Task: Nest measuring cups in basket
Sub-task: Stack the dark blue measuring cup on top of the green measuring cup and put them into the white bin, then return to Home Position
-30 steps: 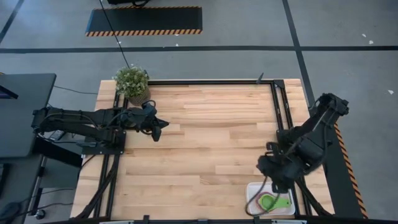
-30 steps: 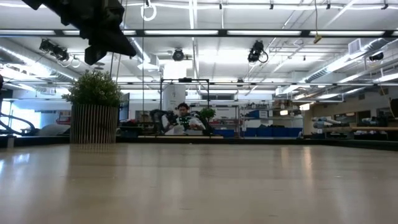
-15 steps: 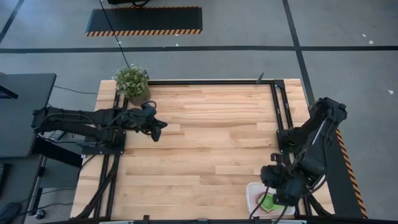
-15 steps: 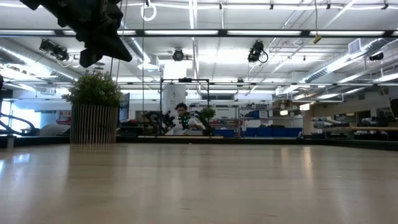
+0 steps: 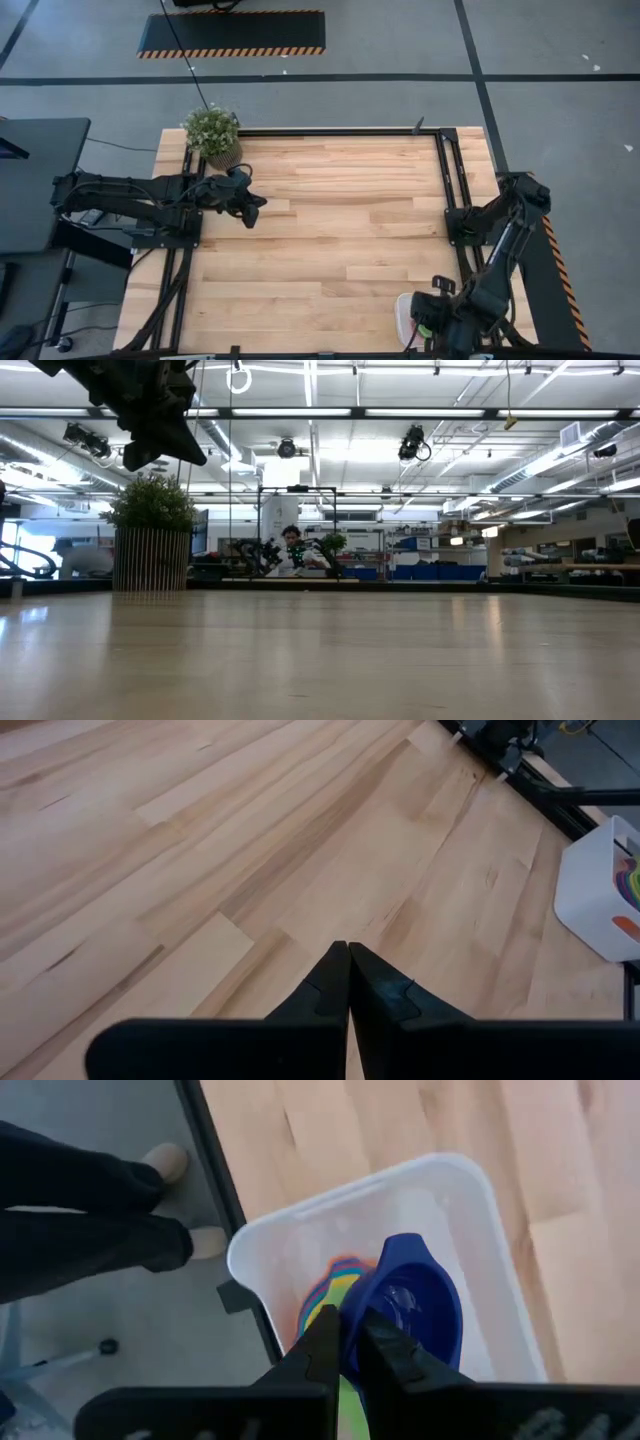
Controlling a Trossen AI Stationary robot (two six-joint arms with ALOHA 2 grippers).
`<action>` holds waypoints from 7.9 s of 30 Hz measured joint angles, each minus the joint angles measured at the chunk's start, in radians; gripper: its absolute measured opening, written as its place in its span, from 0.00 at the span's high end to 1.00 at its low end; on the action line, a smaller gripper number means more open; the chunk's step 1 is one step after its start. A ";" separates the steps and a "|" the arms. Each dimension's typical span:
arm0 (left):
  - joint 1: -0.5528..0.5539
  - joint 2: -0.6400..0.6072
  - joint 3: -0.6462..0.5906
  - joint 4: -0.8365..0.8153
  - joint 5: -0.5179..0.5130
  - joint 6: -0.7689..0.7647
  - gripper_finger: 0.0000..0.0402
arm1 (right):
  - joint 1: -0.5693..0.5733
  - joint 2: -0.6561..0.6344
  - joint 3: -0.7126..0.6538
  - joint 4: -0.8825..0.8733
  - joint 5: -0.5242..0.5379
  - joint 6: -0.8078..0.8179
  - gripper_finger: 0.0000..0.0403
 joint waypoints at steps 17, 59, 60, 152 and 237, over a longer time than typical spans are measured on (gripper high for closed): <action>-0.001 0.000 0.000 -0.008 0.000 -0.009 0.97 | 0.090 0.101 0.000 0.007 -0.034 0.122 0.95; -0.001 0.000 0.000 -0.008 0.000 -0.024 0.97 | 0.049 0.112 0.000 0.145 -0.115 -0.018 0.75; -0.001 0.000 0.000 -0.008 0.000 -0.024 0.97 | 0.047 0.112 0.000 0.167 -0.143 -0.023 0.75; -0.001 0.000 0.000 -0.007 0.160 0.071 0.97 | 0.073 0.111 -0.242 0.241 -0.169 0.195 1.00; -0.254 -0.873 -0.281 0.129 0.139 0.582 0.97 | 0.069 -0.916 -0.480 -0.437 0.989 0.094 1.00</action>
